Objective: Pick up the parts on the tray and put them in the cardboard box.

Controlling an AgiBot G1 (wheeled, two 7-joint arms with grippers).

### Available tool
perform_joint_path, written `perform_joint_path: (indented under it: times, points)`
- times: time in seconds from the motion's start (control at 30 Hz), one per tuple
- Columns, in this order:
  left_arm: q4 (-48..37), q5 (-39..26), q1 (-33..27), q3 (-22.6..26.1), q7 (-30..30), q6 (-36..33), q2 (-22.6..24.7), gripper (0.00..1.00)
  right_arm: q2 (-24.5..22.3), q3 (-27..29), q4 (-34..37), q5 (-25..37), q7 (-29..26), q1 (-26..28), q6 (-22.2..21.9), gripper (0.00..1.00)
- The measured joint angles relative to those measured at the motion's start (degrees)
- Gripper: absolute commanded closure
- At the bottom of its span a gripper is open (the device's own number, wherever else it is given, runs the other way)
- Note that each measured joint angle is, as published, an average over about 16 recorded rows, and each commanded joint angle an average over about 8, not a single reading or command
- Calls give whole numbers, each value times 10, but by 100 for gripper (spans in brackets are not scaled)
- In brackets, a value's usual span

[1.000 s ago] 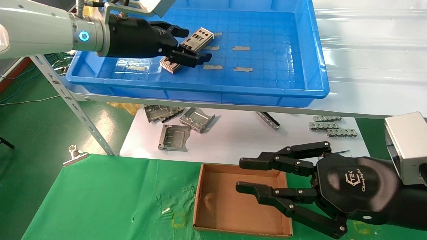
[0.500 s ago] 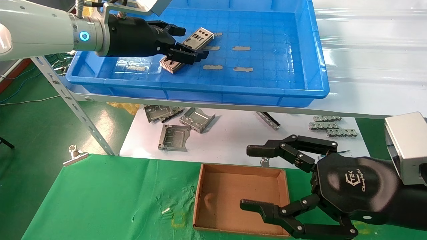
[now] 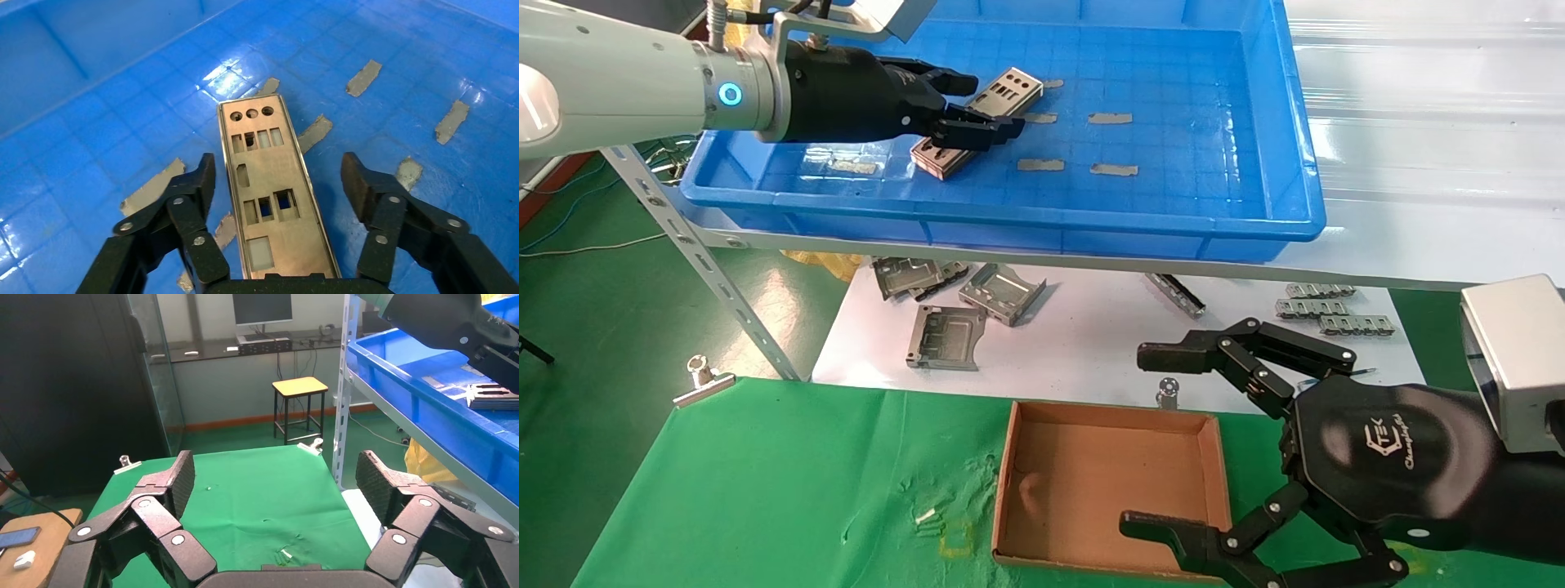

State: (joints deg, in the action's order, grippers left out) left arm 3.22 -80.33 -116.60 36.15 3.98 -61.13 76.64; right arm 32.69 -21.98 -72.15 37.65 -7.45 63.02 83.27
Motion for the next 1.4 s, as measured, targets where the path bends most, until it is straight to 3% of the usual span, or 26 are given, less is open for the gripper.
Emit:
perform_joint_path:
  times: [0.93, 1.17, 1.4]
  points:
    - [-2, 24, -9, -13, -15, 2, -11, 100, 0, 0, 0, 0, 0, 0, 0, 0]
    - [0, 39, -20, -23, -26, -35, -26, 100, 0, 0, 0, 0, 0, 0, 0, 0]
    - [12, 56, -22, -33, -49, -119, -52, 100, 0, 0, 0, 0, 0, 0, 0, 0]
